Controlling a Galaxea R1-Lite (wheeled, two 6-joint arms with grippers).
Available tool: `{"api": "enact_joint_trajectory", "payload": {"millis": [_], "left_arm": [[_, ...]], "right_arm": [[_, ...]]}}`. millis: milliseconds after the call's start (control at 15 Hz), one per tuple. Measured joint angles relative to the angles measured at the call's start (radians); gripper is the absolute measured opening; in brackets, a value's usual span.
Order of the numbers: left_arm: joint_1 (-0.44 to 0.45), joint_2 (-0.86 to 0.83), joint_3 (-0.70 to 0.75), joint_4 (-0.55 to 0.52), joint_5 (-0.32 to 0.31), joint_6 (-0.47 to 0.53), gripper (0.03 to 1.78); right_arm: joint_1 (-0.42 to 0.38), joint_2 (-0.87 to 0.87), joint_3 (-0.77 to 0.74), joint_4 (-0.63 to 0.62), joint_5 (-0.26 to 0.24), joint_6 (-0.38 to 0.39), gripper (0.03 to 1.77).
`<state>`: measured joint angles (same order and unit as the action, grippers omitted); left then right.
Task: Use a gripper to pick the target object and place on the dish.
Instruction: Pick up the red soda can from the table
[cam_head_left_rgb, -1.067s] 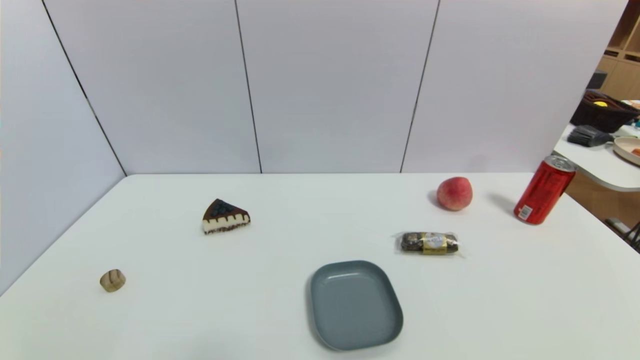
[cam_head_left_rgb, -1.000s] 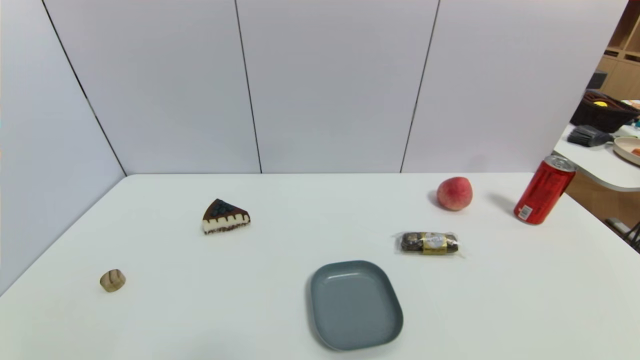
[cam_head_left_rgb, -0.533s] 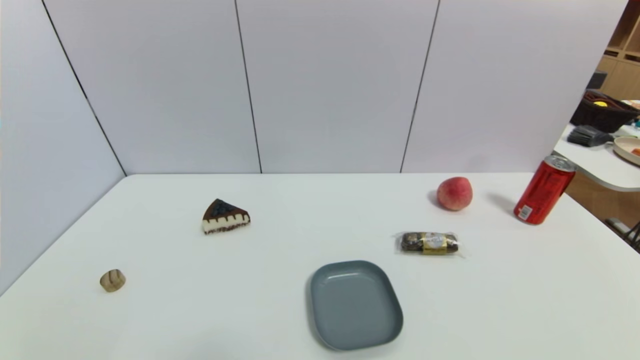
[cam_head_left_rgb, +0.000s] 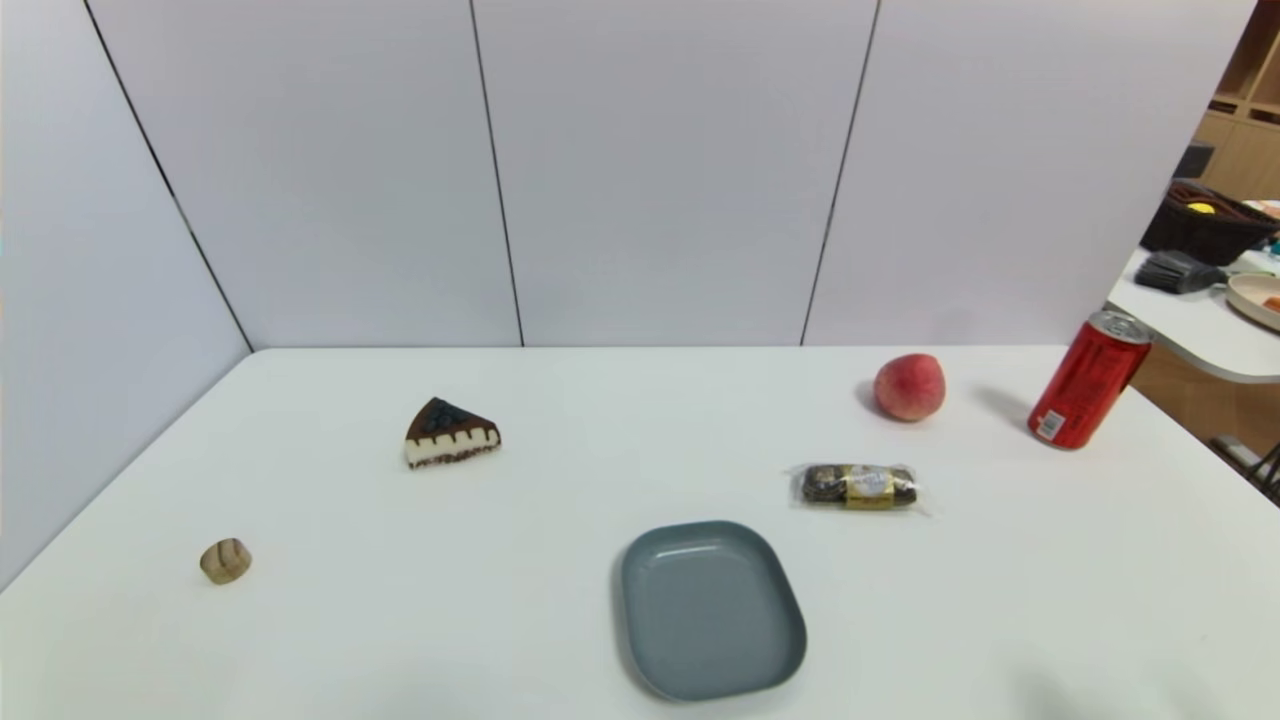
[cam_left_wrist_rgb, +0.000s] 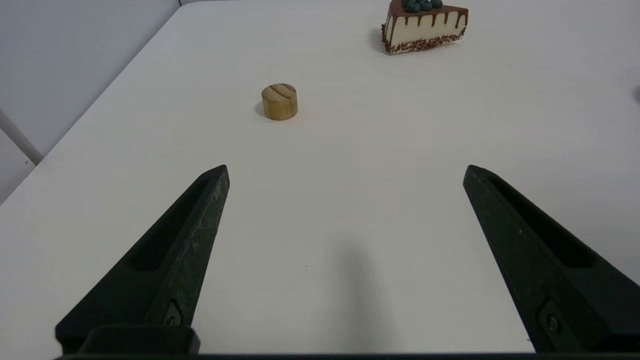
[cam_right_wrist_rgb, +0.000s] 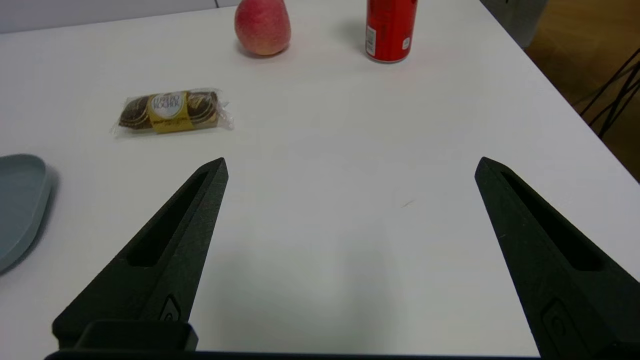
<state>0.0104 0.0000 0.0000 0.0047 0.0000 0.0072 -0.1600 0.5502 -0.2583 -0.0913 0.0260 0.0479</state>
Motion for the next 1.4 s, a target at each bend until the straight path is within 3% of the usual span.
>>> {"api": "enact_joint_trajectory", "payload": {"millis": [333,667,1000,1400], "left_arm": [[0.000,0.000,0.000,0.000,0.000,0.000,1.69],[0.000,0.000,0.000,0.000,0.000,0.000,1.69],[0.000,0.000,0.000,0.000,0.000,0.000,1.69],[0.000,0.000,0.000,0.000,0.000,0.000,1.69]], "right_arm": [[-0.078,0.409,-0.153,-0.176,0.001,0.020,1.71],[-0.106,0.735,-0.147,-0.526,0.001,0.014,1.71],[-0.100,0.924,-0.031,-0.916,0.003,-0.015,1.71],[-0.090,1.158,-0.089,-1.175,0.002,-0.026,1.71]]}}
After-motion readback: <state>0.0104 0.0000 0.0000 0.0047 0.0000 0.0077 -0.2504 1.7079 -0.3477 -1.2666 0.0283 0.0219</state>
